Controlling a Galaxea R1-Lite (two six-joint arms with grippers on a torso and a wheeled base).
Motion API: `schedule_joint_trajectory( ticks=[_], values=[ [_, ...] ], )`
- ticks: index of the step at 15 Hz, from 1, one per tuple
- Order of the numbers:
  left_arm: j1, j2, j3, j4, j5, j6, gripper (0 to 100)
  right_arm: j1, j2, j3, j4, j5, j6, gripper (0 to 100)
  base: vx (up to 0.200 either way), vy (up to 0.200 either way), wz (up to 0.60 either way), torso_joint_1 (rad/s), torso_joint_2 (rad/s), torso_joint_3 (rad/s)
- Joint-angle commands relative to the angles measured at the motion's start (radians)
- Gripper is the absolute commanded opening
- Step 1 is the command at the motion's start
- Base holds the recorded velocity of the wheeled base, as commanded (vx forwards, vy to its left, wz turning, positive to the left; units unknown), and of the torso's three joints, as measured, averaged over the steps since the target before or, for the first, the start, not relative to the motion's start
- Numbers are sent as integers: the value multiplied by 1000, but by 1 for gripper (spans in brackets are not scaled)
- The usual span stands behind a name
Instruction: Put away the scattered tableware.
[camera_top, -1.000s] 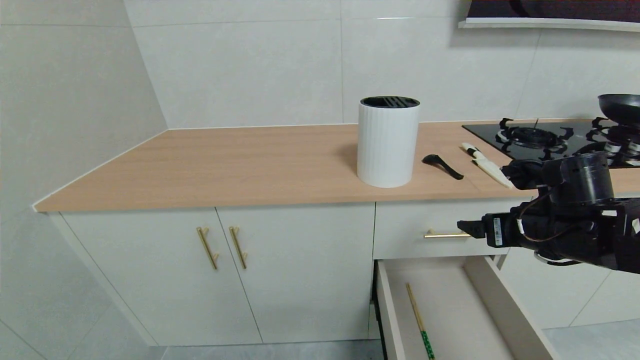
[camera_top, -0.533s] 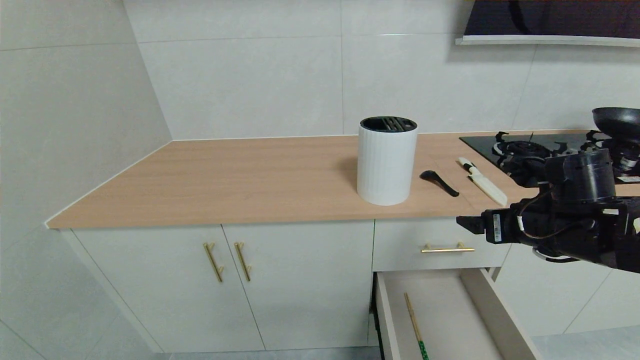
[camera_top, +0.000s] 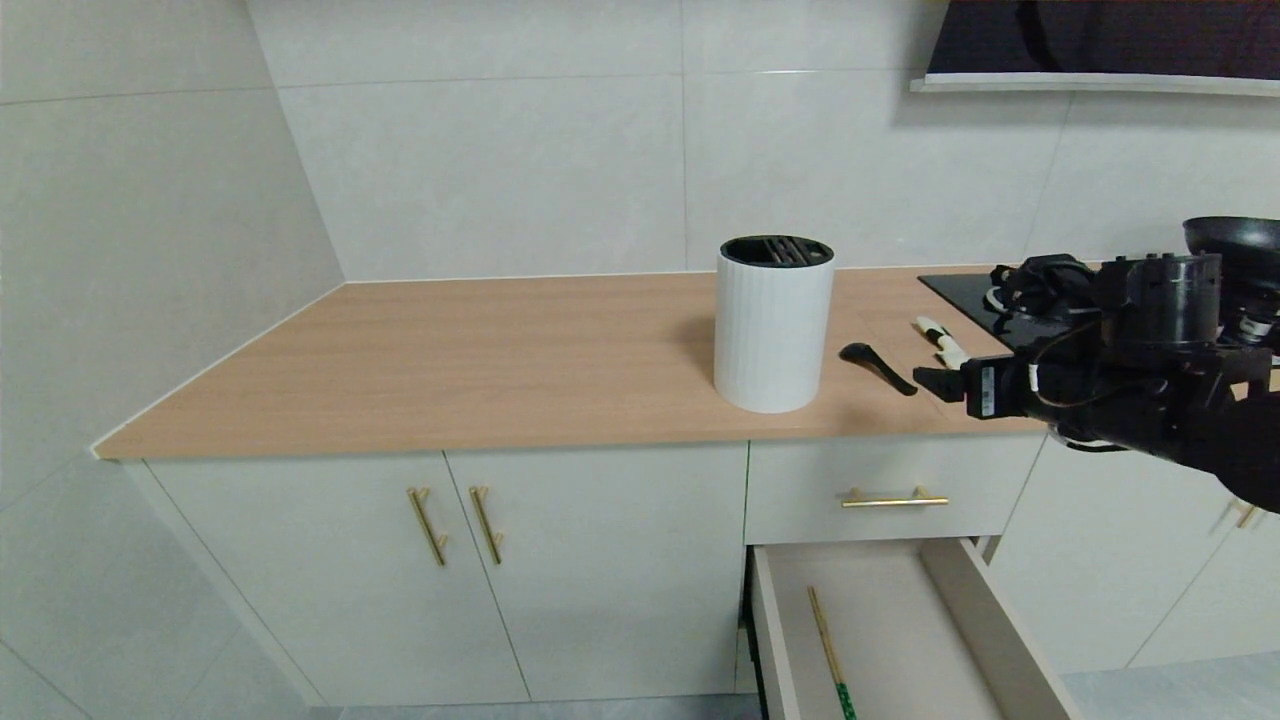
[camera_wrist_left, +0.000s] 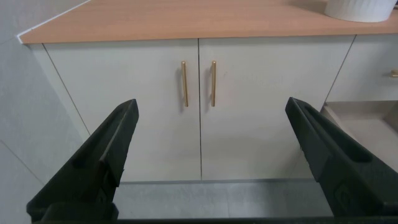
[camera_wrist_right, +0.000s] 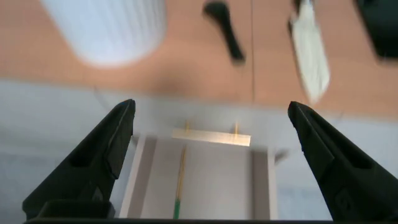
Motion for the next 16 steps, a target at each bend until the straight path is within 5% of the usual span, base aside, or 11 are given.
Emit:
schedule_joint_trajectory(
  ticks=[1, 4, 10, 16],
  values=[
    [0, 2, 0, 0, 0, 0, 100, -58, 167, -140, -10, 78, -19, 100, 0, 0, 0, 0, 0, 0],
    [0, 2, 0, 0, 0, 0, 100, -88, 323, -295, -18, 129, -76, 100, 0, 0, 0, 0, 0, 0],
    [0, 2, 0, 0, 0, 0, 100, -153, 388, -368, -24, 357, -73, 100, 0, 0, 0, 0, 0, 0],
    [0, 2, 0, 0, 0, 0, 100, -168, 491, -436, -12, 346, -75, 100, 0, 0, 0, 0, 0, 0]
  ],
)
